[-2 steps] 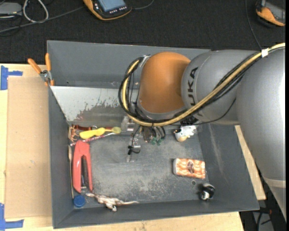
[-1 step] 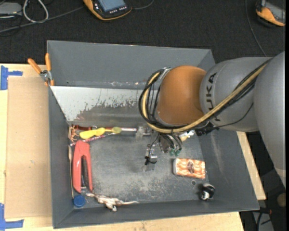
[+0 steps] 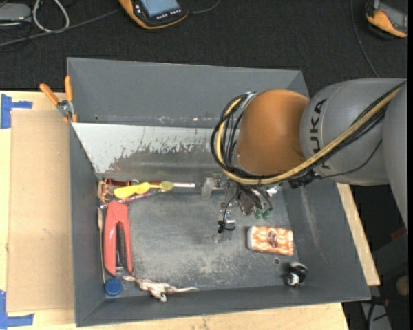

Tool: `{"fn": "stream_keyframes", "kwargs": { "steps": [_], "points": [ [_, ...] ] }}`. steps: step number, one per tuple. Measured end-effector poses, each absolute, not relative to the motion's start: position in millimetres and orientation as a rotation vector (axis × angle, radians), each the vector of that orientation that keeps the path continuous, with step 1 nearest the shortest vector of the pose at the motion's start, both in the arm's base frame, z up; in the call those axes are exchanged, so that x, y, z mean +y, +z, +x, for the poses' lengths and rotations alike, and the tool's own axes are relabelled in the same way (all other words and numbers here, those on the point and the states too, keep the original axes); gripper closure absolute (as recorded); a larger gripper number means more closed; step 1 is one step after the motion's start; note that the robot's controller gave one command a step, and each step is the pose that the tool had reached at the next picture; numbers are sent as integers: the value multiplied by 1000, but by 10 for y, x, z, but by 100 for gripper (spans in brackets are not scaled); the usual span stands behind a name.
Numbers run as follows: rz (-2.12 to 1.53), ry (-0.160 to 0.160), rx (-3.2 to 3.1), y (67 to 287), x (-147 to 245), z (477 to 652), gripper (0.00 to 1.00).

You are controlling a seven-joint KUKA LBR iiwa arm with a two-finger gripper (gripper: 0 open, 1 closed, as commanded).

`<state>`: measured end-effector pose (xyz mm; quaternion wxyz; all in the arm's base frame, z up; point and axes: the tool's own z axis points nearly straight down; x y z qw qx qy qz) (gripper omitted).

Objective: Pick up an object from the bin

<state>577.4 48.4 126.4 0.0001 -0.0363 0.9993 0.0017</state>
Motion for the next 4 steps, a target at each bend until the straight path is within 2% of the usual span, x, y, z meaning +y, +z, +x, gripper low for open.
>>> {"fn": "stream_keyframes", "kwargs": {
  "steps": [1,2,3,4],
  "points": [
    [72,-2,3151,1409,-198,5752,0],
    [-151,9,3139,1573,-386,5708,0],
    [-293,5,3133,1189,-751,5566,0],
    [-118,8,3138,818,-1121,5439,0]
  ]
}}
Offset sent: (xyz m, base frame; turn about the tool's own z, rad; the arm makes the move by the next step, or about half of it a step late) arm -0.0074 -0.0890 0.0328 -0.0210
